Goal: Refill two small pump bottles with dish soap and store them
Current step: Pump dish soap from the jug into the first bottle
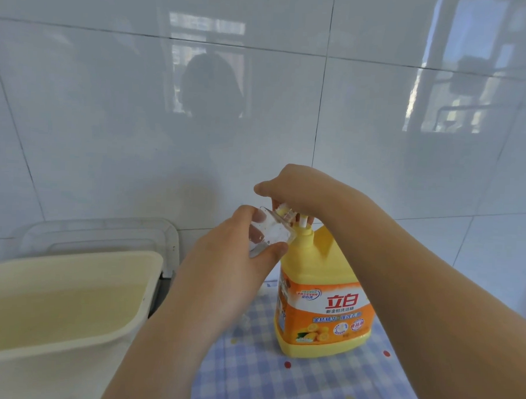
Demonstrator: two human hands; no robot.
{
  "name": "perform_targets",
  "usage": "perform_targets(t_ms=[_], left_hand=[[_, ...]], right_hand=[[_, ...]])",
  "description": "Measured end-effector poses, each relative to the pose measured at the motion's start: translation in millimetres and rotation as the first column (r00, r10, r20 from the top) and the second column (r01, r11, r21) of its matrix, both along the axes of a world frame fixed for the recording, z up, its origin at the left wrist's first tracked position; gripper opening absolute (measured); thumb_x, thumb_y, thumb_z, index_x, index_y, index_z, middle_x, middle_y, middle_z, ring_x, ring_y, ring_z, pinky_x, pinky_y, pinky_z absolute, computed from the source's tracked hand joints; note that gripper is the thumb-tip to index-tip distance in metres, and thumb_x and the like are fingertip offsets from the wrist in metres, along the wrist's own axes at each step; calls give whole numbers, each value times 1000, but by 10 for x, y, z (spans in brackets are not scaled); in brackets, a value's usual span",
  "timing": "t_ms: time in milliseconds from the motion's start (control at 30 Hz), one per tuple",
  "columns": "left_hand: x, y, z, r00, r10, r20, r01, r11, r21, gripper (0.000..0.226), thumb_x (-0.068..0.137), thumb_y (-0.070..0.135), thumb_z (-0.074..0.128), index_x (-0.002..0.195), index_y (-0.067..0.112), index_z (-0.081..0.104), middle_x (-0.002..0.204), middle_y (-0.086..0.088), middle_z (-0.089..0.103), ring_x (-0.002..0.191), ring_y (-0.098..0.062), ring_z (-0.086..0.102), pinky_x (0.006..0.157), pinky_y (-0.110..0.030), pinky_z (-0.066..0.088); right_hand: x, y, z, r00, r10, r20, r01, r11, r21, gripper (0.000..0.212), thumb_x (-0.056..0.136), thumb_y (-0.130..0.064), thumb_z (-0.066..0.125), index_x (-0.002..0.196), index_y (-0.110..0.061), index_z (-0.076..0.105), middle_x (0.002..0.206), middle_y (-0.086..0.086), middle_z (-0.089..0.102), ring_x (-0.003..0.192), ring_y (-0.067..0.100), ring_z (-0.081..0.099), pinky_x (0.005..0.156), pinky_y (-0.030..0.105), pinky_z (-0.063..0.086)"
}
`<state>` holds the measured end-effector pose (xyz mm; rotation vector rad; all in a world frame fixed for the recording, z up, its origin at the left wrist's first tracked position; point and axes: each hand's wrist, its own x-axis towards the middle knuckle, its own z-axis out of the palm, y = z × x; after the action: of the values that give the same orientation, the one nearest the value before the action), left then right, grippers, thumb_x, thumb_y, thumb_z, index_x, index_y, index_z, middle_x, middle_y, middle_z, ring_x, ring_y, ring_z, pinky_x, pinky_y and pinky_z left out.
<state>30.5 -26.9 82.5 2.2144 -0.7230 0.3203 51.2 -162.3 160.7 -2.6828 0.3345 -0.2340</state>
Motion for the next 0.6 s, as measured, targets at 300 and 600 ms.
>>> perform_targets(t_ms=[300,600], left_hand=[[31,6,-8,998,-26,-52,26,1000,5,33,85,51,59,112,35,47,101,19,60,92,-3,59,70,-24,44],[24,8,-15,998,-19,-61,22,999,41,32,86,51,59,111,35,46,100,18,59,91,-5,59,71,-25,45]], right_hand=[[35,-38,-78,999,-42,12,42,999,11,39,94,-34,50,93,3,64,57,2,47,47,17,45,51,23,35],[84,-65,-150,998,-48,43,46,998,35,38,91,-35,53,99,1,62,61,-1,44,54,15,41,55,26,35]])
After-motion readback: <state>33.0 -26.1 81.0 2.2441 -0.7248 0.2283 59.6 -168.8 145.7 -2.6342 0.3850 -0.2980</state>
